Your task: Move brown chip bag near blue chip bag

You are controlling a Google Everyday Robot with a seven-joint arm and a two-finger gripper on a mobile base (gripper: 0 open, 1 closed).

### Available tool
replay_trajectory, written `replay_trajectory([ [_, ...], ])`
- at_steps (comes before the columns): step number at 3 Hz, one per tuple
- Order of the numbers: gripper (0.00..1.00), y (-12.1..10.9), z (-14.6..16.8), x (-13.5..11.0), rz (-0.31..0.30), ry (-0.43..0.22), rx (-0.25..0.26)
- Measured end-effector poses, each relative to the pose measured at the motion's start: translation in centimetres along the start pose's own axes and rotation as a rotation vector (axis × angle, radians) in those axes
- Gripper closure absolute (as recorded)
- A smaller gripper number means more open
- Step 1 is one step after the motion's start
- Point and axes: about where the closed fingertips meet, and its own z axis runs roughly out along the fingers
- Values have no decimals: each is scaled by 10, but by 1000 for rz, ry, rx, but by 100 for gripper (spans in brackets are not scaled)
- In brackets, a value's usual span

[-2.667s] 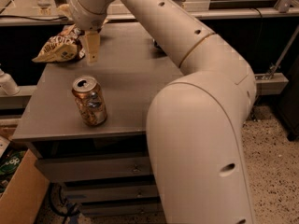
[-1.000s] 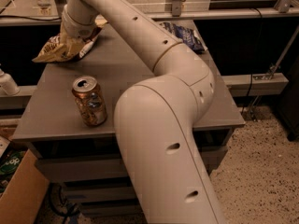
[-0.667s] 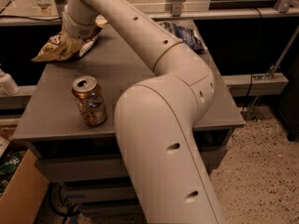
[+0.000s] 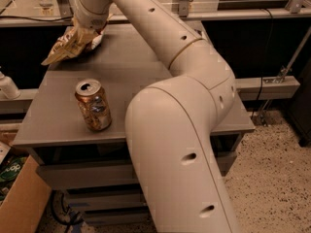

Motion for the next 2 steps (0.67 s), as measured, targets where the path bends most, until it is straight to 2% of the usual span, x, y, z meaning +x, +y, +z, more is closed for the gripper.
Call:
replay_trajectory([
  [1,100,-11,-40,20,-34,77,32],
  [2,100,-17,-72,49,-43,165,54],
])
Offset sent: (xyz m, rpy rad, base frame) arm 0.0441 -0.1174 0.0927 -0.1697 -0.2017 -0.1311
